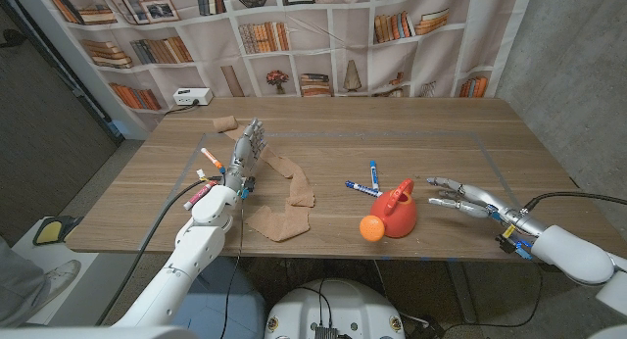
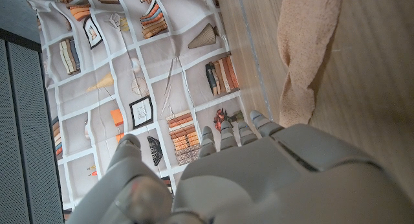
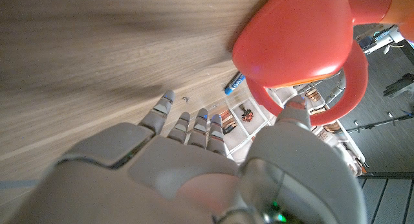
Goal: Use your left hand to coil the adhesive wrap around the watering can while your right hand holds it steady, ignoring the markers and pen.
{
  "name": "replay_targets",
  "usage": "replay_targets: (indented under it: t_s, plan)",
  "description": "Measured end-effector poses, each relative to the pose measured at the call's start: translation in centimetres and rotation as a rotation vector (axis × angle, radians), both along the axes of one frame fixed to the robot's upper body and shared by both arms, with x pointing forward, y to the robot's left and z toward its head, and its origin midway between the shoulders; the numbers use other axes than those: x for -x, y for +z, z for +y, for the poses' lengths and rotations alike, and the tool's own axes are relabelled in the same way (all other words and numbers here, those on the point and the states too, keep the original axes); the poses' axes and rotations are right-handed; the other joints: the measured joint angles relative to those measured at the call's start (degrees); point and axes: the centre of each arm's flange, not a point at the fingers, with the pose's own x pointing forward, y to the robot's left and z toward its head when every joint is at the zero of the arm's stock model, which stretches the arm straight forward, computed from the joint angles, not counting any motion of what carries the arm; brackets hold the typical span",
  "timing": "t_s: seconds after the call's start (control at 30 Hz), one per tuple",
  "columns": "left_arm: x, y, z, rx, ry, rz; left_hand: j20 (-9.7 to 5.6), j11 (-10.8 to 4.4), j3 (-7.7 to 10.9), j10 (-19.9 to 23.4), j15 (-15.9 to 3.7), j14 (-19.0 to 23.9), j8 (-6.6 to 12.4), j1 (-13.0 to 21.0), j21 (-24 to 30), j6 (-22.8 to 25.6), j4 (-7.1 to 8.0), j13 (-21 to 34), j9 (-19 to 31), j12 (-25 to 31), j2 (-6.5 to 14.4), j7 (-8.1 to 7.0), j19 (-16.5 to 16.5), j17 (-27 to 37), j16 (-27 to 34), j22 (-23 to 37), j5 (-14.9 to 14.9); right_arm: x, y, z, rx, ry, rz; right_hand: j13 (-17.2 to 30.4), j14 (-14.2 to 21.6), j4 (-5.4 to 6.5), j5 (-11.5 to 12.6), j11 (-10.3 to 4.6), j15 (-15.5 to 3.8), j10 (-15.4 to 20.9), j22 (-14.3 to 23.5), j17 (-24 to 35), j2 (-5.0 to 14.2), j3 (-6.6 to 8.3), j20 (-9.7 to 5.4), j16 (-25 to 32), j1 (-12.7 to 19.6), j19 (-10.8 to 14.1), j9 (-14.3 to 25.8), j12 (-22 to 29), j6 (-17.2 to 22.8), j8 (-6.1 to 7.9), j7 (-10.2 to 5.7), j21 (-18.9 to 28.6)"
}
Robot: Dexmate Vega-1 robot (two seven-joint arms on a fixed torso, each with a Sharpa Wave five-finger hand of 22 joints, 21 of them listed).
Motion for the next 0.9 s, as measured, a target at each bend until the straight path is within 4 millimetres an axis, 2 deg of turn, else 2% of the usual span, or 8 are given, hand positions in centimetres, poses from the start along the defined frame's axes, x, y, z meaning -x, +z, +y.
replay_targets:
  t_s: [0.4,0.9]
  plan:
    - [0.0,-0.2,-0.2,0.003,-0.002,0.001,0.0,0.31,-0.12,0.31,0.0,0.0,0.0,0.0,0.0,0.0,-0.12,0.0,0.0,0.0,0.0,0.0,0.0,0.0,0.0,0.0,0.0,-0.4,0.1,0.8,-0.01,0.023,-0.006,0.0,0.0,-0.17,0.0,-0.2,0.0,0.2,0.0,0.0,0.23,0.17,0.0,0.0,0.23,0.0,0.0,0.0,0.2,0.0,-0.2,0.0]
    - [-0.2,-0.8,-0.1,0.007,0.0,0.01,0.0,-0.01,-0.25,0.63,0.0,0.01,0.0,0.0,0.0,0.0,-0.24,0.0,0.0,0.0,0.0,0.0,0.0,0.0,0.0,0.0,0.0,-0.9,-0.1,1.8,-0.037,0.048,-0.002,-0.01,0.0,-0.24,0.0,-0.19,0.0,0.2,0.0,0.0,0.3,0.23,0.0,0.0,0.76,0.0,0.0,0.0,0.2,0.0,-0.2,0.0]
